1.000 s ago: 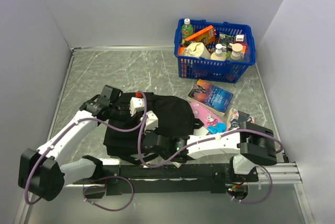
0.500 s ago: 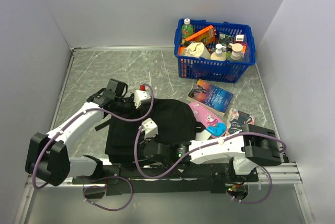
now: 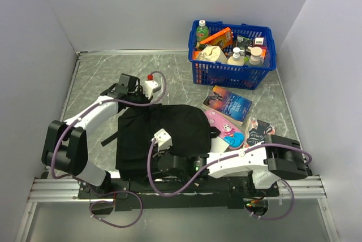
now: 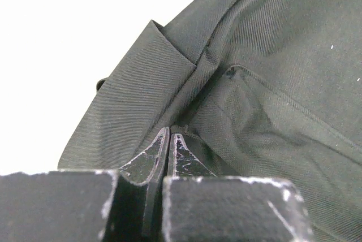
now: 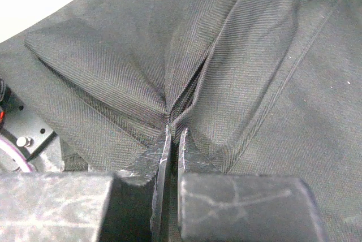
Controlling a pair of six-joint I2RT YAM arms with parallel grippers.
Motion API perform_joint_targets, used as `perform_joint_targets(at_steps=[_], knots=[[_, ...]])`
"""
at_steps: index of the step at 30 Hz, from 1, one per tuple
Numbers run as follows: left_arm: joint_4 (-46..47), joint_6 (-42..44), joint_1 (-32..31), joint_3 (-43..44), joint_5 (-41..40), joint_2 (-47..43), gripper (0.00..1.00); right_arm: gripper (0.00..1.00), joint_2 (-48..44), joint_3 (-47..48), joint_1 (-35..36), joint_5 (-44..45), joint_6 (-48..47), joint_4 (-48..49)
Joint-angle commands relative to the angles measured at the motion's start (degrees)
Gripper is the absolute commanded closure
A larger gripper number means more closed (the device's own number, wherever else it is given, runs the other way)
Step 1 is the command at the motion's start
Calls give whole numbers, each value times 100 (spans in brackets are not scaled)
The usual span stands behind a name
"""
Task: Pack the student bag
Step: Zip the student bag at the center of the board, then adjust the student bag at the center of the board.
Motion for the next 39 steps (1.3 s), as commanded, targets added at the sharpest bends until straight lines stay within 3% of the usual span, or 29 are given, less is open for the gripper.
perform_joint_targets(at_steps=[1, 7, 10, 11, 13, 14, 16, 17, 20, 22, 26, 28, 29, 30, 31, 34, 39], knots=[[1107, -396, 371, 579, -729, -74, 99, 100, -89, 180, 187, -441, -209, 32], [932, -615, 362, 825, 20, -276, 98, 100, 402, 978, -6, -801, -684, 269], [598, -739, 362, 1150, 433, -250, 91, 100, 859, 1707, -199, -1222, -824, 261], [492, -765, 362, 1220, 565, -276, 81, 80, 1095, 2110, -251, -1302, -903, 183], [351, -766, 362, 1238, 619, -320, 76, 64, 1299, 2429, -340, -1381, -860, -142], [246, -748, 371, 1204, 558, -407, 67, 58, 1308, 2526, -479, -1460, -755, -213], [184, -616, 423, 1098, 522, -600, 59, 41, 1117, 2422, -612, -1540, -579, -327], [166, -581, 459, 976, 470, -671, 44, 35, 1002, 2169, -691, -1549, -457, -328], [0, -345, 643, 852, 495, -944, 35, 28, 396, 1624, -919, -1418, -263, -546], [-517, -108, 757, 913, 732, -1110, 35, 30, -86, 1412, -999, -1181, -44, -871], [-1975, 1436, 723, 914, 1821, -1436, 43, 31, -607, 972, -1043, -462, 588, -1960], [-2564, 1904, 452, 686, 2008, -1620, 45, 31, -721, 936, -1174, -223, 1254, -2926], [-2619, 2115, 311, 572, 1877, -1682, 45, 30, -748, 962, -1192, 170, 1537, -3260], [-2603, 2100, 135, 440, 1667, -1726, 47, 30, -731, 1023, -1210, 478, 1879, -4255], [-2481, 2004, -284, 143, 1064, -1831, 55, 28, -600, 1294, -1271, 664, 2622, -4761], [-2033, 1609, -569, -298, 769, -1981, 56, 25, -310, 1638, -1351, 1000, 3435, -6115], [-1522, 1160, -552, -590, 338, -1797, 57, 25, -404, 1447, -1377, 685, 3272, -5770]])
